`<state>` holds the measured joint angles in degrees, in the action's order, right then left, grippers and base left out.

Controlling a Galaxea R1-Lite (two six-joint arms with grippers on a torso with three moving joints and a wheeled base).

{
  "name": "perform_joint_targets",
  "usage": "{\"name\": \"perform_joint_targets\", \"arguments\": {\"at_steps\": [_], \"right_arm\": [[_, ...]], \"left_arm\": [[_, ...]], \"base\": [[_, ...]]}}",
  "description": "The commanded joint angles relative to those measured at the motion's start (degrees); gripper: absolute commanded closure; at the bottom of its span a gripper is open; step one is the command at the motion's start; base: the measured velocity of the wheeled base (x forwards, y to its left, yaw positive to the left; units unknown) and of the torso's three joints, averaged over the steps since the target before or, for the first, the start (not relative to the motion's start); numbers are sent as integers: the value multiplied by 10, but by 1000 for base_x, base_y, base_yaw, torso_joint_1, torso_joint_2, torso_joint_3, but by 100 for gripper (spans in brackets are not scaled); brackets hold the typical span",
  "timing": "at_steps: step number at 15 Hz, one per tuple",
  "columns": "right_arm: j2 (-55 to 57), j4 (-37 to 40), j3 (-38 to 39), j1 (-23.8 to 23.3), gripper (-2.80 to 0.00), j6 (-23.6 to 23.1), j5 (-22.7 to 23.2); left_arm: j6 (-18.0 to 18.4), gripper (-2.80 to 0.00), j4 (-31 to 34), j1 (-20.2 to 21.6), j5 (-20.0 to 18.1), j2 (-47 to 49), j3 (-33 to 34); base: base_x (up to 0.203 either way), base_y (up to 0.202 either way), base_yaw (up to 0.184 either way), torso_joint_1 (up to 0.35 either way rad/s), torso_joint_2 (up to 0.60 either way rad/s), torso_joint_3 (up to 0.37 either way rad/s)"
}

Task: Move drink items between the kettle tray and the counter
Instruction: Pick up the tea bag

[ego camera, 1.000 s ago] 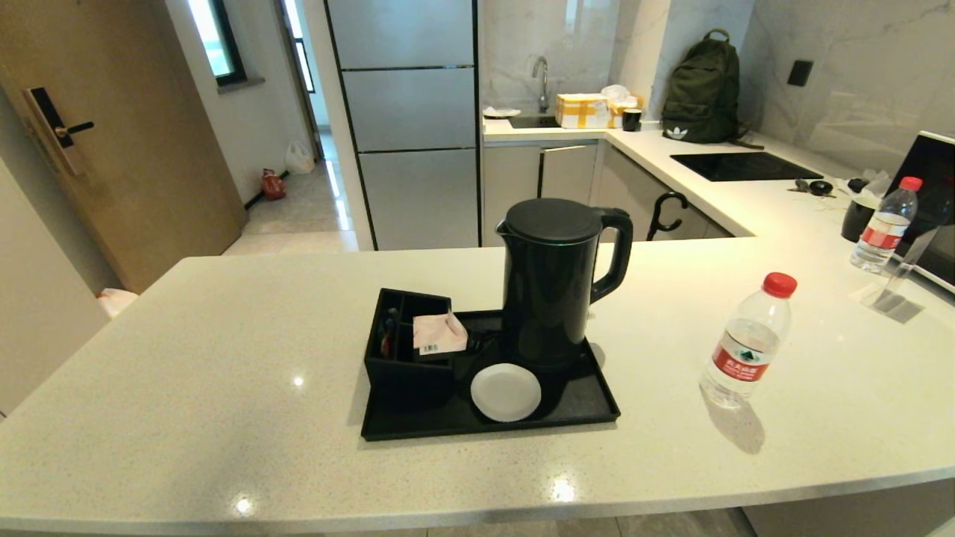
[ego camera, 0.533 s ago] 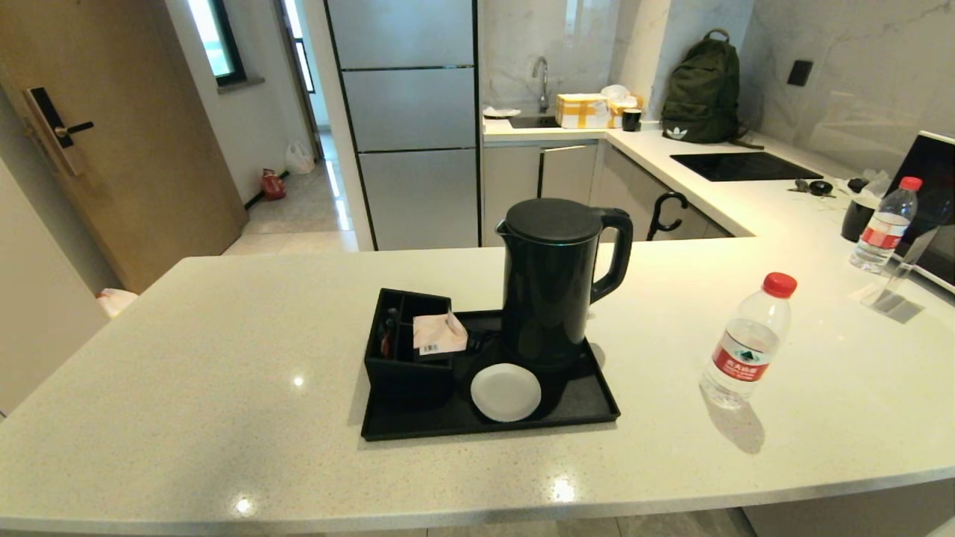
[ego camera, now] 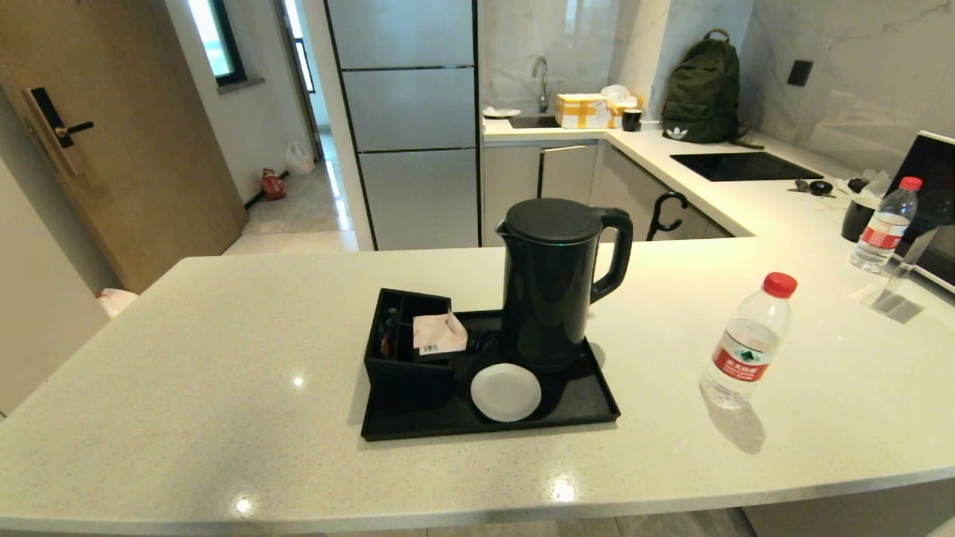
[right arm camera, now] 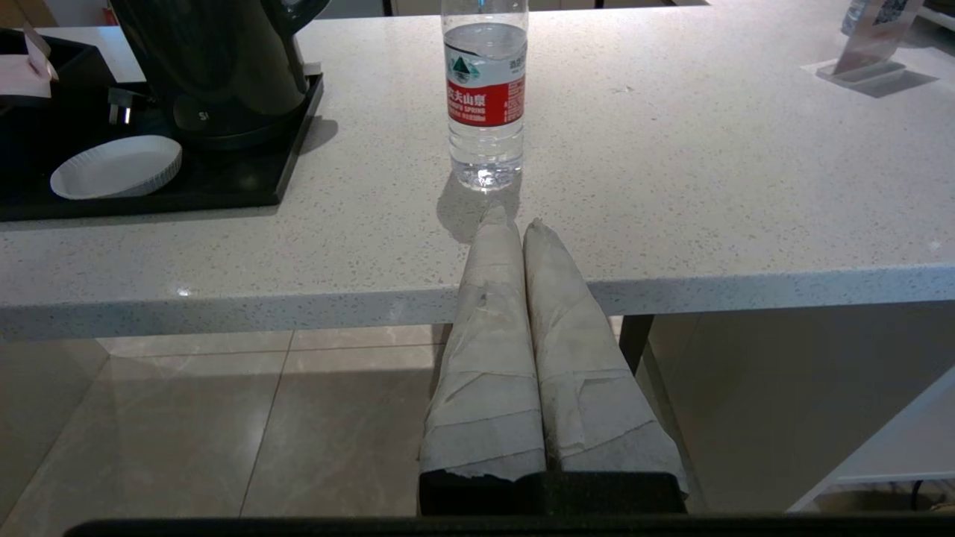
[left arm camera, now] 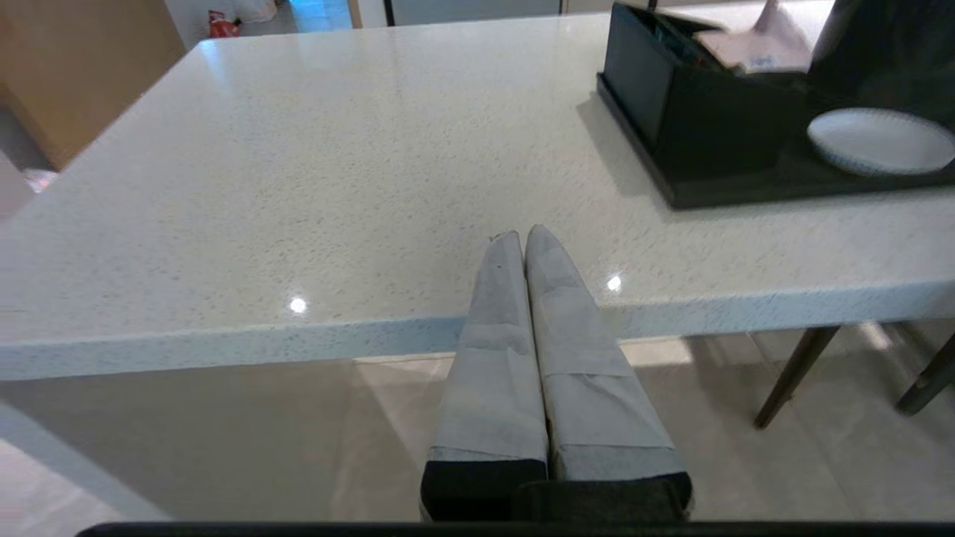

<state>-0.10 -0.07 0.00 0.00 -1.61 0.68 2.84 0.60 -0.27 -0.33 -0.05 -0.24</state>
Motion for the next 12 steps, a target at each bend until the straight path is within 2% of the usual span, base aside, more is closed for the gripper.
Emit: {"name": "perform_joint_targets", "arguments": {"at_steps": [1,2,3,4,6,9,12], "right_arm": [[1,0,1,0,0,-1,0],[1,0,1,0,0,-1,0],[1,0,1,0,0,-1,0],[1,0,1,0,0,-1,0],[1,0,1,0,0,-1,0],[1,0,1,0,0,-1,0],[1,0,1,0,0,-1,0]], "left_arm": [[13,0,2,0,-2,1,-2],[46,0,7,1,-6,1,-5],[48,0,14,1,-7,6,-12],[43,0,23,1,-7,28,-40],[4,0,51,1,-12,114,-152],[-42,0,119,0,-61,278,-301],[-48,0,222,-20,-111,484,-426]], "base": [[0,0,0,0,0,0],[0,0,0,0,0,0],[0,0,0,0,0,0],[0,0,0,0,0,0],[0,0,0,0,0,0],[0,0,0,0,0,0],[0,0,0,0,0,0]]}}
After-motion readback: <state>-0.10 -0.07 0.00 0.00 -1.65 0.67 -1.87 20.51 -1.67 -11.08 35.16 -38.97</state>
